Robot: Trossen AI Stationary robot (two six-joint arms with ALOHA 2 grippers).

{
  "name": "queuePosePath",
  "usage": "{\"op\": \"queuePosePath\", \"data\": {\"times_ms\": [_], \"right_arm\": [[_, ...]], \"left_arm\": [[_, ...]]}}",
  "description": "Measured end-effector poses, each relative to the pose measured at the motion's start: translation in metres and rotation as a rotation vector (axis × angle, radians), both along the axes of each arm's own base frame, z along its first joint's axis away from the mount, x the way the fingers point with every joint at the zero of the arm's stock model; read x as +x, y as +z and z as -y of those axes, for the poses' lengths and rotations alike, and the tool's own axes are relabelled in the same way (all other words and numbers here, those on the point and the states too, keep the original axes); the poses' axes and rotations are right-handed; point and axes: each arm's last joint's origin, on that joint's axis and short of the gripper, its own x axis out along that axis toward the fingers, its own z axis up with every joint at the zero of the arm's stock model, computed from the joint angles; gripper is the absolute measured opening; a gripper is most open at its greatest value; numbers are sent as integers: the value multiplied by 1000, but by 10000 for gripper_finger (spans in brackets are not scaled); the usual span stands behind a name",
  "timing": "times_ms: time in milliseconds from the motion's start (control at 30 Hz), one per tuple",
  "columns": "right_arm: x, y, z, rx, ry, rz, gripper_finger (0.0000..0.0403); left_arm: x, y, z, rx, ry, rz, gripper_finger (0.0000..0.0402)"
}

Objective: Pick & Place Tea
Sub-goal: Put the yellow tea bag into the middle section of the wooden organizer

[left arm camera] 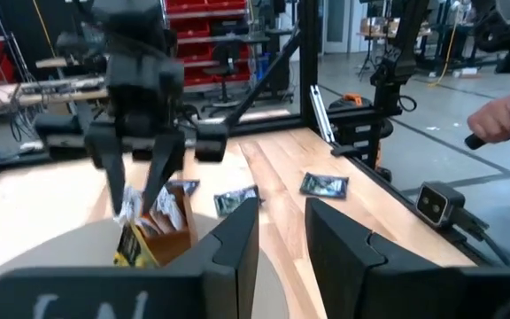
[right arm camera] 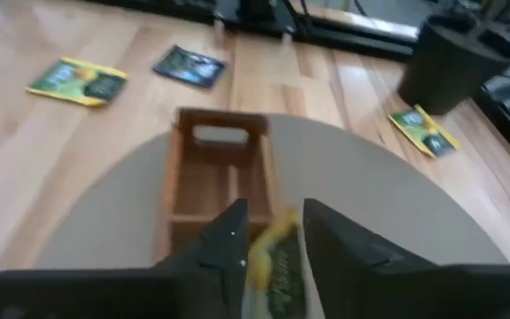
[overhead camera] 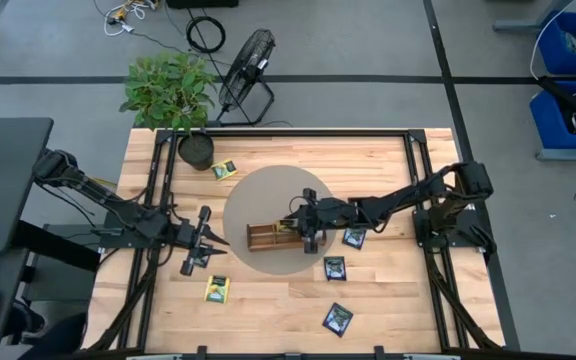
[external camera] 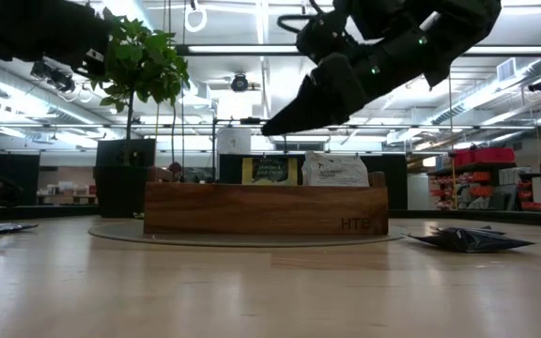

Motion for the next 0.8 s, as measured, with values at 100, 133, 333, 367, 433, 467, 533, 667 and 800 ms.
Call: {"op": "queuePosePath", "data": {"times_ms": [100, 133, 333, 367, 433, 467, 533, 667, 800], "right_arm": [[0, 3, -7, 2, 24, 28, 124], [0, 4, -10, 3, 31, 35, 125], [-1, 5, -25, -4, 42, 52, 125], [-2, 5, -28, -8, 37, 53, 125], [-2, 7, -32, -14, 30, 69, 125], [-2, 8, -34, -15, 29, 83, 125], [-2, 9, -37, -14, 33, 98, 126], [-2, 10, -38, -6, 35, 108, 126], [-2, 10, -38, 9, 29, 108, 126]], "left_arm": [[0, -4, 0, -46, 3, -45, 101], [0, -5, 0, -62, 3, -66, 101], [-4, -22, 2, -159, -76, -280, 101], [-4, -24, 2, -176, -69, -306, 101], [-5, -28, 1, -211, -54, -352, 101], [-6, -29, 1, -222, -49, -373, 101], [-7, -33, 0, -237, -40, -421, 101], [-8, -40, 1, -248, -28, -490, 107], [-6, -46, 5, -264, -27, -539, 130]]}}
